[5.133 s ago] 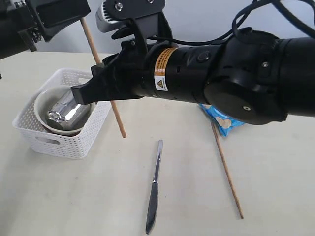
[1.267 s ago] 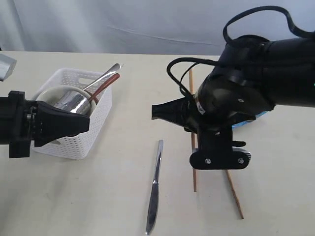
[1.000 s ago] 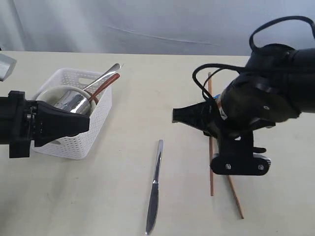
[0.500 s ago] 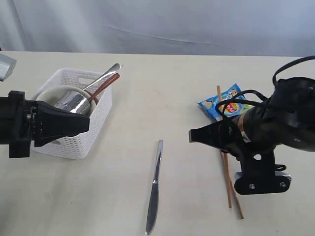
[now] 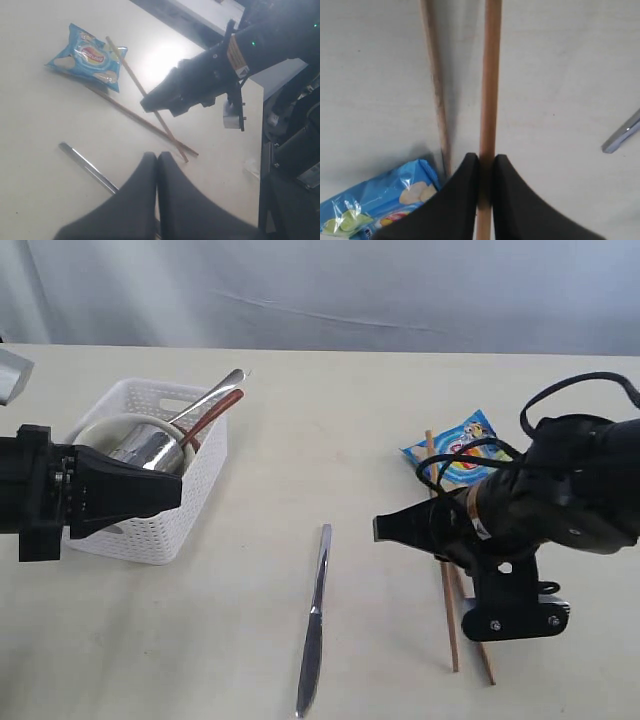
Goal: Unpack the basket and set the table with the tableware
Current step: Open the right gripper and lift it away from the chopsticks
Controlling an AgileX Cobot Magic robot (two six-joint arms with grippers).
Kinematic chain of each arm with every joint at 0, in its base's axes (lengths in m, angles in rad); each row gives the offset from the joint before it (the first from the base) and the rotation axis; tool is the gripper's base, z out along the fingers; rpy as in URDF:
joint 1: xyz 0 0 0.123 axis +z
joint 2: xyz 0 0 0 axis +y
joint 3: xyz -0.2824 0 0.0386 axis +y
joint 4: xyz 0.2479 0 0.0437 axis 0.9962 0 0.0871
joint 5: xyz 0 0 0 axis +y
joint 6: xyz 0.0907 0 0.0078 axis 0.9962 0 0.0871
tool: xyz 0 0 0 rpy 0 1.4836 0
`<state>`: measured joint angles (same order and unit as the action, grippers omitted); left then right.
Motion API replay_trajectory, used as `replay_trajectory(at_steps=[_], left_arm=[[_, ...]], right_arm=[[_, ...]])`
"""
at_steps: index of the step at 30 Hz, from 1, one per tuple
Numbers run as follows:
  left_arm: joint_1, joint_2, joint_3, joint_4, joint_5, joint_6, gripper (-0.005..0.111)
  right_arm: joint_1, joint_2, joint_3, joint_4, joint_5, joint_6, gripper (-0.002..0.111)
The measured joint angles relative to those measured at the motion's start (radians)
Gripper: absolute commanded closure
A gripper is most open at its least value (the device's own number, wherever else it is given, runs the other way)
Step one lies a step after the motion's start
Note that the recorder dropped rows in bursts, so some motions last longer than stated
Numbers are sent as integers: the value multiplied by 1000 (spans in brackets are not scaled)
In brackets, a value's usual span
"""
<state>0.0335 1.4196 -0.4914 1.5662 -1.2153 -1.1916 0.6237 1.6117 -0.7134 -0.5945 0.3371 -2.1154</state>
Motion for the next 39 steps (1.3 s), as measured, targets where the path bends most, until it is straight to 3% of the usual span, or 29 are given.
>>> replay_trajectory(at_steps=[27, 31, 32, 39], left_arm=[[0, 0, 0, 1, 0, 0, 107], [0, 0, 0, 1, 0, 0, 107], [0, 0, 0, 1, 0, 0, 107], [0, 0, 0, 1, 0, 0, 107]], right_arm=[[0, 155, -41, -1, -21, 60, 108], [0, 157, -41, -1, 2, 62, 71], [0, 157, -41, -1, 6, 62, 67], [0, 145, -41, -4, -53, 62, 66]])
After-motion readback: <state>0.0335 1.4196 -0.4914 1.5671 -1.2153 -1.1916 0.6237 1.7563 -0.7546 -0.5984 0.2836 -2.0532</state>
